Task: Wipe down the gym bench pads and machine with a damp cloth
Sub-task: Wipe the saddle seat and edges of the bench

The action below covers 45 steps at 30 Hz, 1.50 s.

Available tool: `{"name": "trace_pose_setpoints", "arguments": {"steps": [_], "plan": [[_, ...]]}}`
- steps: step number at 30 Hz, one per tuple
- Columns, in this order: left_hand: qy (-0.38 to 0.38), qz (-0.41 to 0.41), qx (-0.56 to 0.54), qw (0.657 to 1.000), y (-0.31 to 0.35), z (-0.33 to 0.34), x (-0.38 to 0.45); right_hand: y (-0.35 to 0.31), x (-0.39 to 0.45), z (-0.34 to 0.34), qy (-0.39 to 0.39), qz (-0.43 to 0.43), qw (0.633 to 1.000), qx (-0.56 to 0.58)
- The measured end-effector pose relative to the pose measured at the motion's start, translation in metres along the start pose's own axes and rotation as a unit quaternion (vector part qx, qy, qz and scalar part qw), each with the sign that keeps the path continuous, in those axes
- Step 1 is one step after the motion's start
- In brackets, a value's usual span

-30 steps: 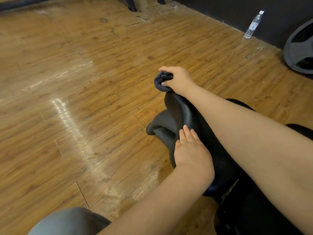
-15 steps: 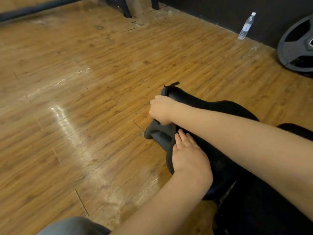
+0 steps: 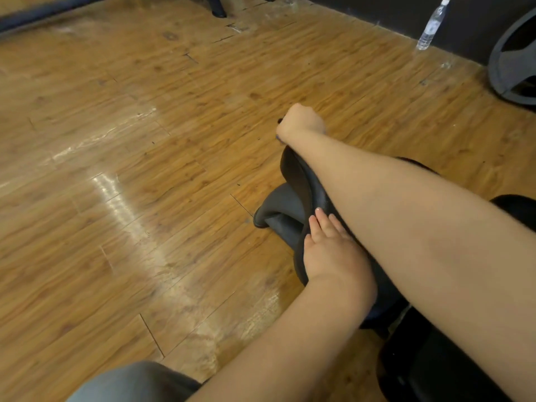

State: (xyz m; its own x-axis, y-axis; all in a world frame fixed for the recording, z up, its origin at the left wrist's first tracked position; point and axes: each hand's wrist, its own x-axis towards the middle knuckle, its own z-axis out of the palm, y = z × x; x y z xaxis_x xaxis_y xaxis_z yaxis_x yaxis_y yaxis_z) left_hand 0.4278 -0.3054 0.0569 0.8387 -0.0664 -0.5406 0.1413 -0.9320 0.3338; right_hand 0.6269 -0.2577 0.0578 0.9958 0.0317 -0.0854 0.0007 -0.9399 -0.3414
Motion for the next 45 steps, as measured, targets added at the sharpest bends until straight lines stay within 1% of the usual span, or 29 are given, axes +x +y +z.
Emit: {"name": "trace_pose_setpoints", "arguments": {"steps": [2,3,5,6,9,11,16,18,21,23,26,31,36,40,43,45], "plan": [[0.012,0.0,0.042,0.999,0.0,0.003,0.0,0.014,0.011,-0.014,-0.036,0.062,0.993,0.09],[0.013,-0.001,0.056,0.998,0.001,0.004,-0.002,0.022,0.015,-0.02,-0.061,0.074,0.986,0.134],[0.012,0.0,0.076,0.997,0.002,0.005,-0.003,0.041,0.018,-0.026,-0.099,0.068,0.971,0.207],[0.009,0.0,0.083,0.997,0.002,0.004,-0.004,0.05,0.018,-0.027,-0.108,0.068,0.967,0.222],[-0.003,0.003,0.096,0.995,0.005,0.001,-0.007,0.081,0.018,-0.025,-0.134,0.075,0.97,0.191],[-0.002,0.002,0.106,0.994,0.005,0.001,-0.007,0.099,0.019,-0.028,-0.131,0.067,0.976,0.163],[0.005,0.011,0.107,0.994,0.001,0.002,-0.007,0.129,0.018,-0.042,-0.139,0.027,0.99,0.023],[0.014,0.016,0.099,0.995,-0.001,0.003,-0.007,0.142,0.018,-0.043,-0.118,0.017,0.993,-0.02],[0.021,0.023,0.098,0.995,-0.002,0.004,-0.008,0.16,0.017,-0.045,-0.068,0.056,0.995,-0.047],[0.024,0.025,0.095,0.995,-0.002,0.005,-0.008,0.169,0.02,-0.049,-0.055,0.085,0.993,-0.058],[0.027,0.027,0.086,0.996,-0.004,0.005,-0.008,0.181,0.022,-0.056,-0.036,0.15,0.986,-0.057],[0.025,0.035,0.081,0.996,-0.006,0.004,-0.009,0.21,0.015,-0.061,-0.018,0.213,0.977,-0.014],[0.027,0.033,0.082,0.996,-0.006,0.005,-0.009,0.247,0.001,-0.07,-0.076,0.274,0.955,0.078],[0.02,0.025,0.088,0.996,-0.003,0.003,-0.009,0.262,-0.008,-0.074,-0.101,0.333,0.934,0.085],[0.018,0.021,0.097,0.995,-0.001,0.002,-0.008,0.258,-0.009,-0.076,-0.141,0.339,0.929,0.039],[0.02,0.023,0.098,0.995,-0.001,0.002,-0.008,0.255,-0.007,-0.075,-0.129,0.334,0.934,0.01]]}}
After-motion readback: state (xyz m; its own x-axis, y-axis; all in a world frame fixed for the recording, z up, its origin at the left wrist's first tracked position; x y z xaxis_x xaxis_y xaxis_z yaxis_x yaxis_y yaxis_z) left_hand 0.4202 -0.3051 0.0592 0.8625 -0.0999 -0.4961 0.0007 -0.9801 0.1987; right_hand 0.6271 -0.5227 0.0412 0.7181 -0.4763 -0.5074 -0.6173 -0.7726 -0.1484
